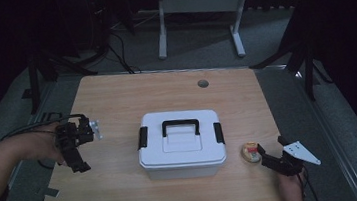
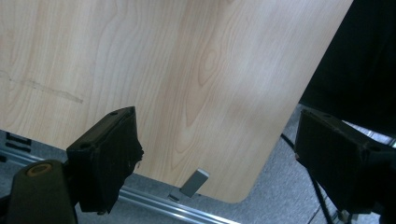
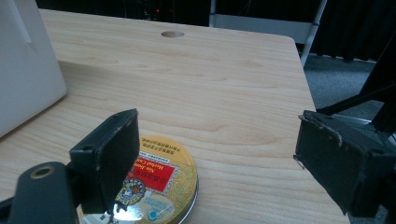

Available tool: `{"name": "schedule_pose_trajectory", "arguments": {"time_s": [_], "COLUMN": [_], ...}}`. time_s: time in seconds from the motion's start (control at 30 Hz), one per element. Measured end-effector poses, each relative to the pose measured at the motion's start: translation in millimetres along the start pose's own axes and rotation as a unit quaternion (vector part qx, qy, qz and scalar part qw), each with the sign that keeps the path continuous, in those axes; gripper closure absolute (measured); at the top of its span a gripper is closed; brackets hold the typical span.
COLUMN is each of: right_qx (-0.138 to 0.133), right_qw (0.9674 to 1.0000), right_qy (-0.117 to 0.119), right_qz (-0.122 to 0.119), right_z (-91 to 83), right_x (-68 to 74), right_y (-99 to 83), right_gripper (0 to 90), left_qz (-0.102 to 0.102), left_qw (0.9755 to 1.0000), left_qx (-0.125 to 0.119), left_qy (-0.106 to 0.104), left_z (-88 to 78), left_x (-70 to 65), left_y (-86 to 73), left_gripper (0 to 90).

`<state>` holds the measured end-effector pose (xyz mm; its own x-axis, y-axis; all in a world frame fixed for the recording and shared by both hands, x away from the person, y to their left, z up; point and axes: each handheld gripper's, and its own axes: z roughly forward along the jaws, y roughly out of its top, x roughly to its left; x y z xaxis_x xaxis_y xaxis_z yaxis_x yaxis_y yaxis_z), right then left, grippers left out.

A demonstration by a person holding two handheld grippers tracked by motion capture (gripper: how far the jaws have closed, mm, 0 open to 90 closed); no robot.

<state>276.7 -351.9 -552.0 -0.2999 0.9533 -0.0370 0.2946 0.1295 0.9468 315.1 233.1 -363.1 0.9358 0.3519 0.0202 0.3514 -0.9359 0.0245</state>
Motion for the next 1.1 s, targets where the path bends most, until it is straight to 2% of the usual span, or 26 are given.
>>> {"name": "schedule_pose_trajectory", "arguments": {"time_s": [0.03, 0.07, 0.1, 0.13, 0.27, 0.37, 0.5, 0.7, 0.87, 0.97, 1.03, 1.07, 1.1], "right_qx": [0.0, 0.0, 0.0, 0.0, 0.0, -0.002, 0.0, -0.001, 0.001, 0.002, 0.002, 0.001, 0.001], "right_qw": [1.0, 1.0, 1.0, 1.0, 1.0, 1.0, 1.0, 1.0, 1.0, 0.9999, 0.9999, 0.9999, 0.9999], "right_qy": [0.001, 0.001, 0.0, 0.002, 0.003, 0.004, 0.005, 0.008, 0.008, 0.009, 0.009, 0.01, 0.01], "right_qz": [-0.001, -0.001, 0.0, 0.001, 0.001, 0.001, 0.001, 0.0, -0.004, -0.005, -0.005, -0.005, -0.005], "right_z": [0.1, 0.1, 0.0, 0.1, 0.1, -0.2, -0.1, -0.1, 0.4, 0.5, 0.5, 0.3, 0.2], "right_x": [-0.2, -0.2, -0.1, -0.1, -0.2, -0.8, 0.0, 0.0, 0.5, 0.9, 0.9, 0.7, 0.7], "right_y": [0.0, 0.0, 0.0, -0.1, -0.1, -0.1, -0.1, -0.1, -0.2, -0.2, -0.2, -0.2, -0.2], "right_gripper": [13.3, 13.3, 13.3, 13.3, 13.3, 13.3, 13.3, 13.3, 13.4, 13.3, 13.3, 13.3, 13.3], "left_qz": [-0.001, -0.001, 0.001, 0.001, 0.006, 0.013, 0.015, 0.025, 0.037, 0.049, 0.049, 0.058, 0.063], "left_qw": [0.9998, 0.9998, 0.9996, 0.999, 0.9981, 0.9963, 0.9961, 0.9941, 0.9933, 0.994, 0.994, 0.9931, 0.9929], "left_qx": [-0.02, -0.02, -0.028, -0.043, -0.061, -0.084, -0.085, -0.101, -0.102, -0.091, -0.091, -0.095, -0.094], "left_qy": [-0.006, -0.006, -0.003, -0.008, -0.008, -0.016, -0.016, -0.029, -0.04, -0.037, -0.037, -0.037, -0.037], "left_z": [-5.3, -5.3, -7.3, -9.0, -8.5, -6.8, -6.3, -7.4, -3.9, -3.0, -3.0, -4.7, -5.2], "left_x": [1.3, 1.3, 1.6, 2.0, 2.3, 2.0, 3.3, 2.4, 1.9, 3.2, 3.2, 3.6, 3.6], "left_y": [1.9, 1.9, 3.1, 5.7, 10.4, 17.7, 25.4, 41.1, 54.2, 67.7, 67.7, 79.4, 82.9], "left_gripper": [13.3, 13.3, 13.3, 13.6, 13.6, 13.6, 13.8, 13.8, 14.5, 14.5, 14.5, 14.7, 16.2]}}
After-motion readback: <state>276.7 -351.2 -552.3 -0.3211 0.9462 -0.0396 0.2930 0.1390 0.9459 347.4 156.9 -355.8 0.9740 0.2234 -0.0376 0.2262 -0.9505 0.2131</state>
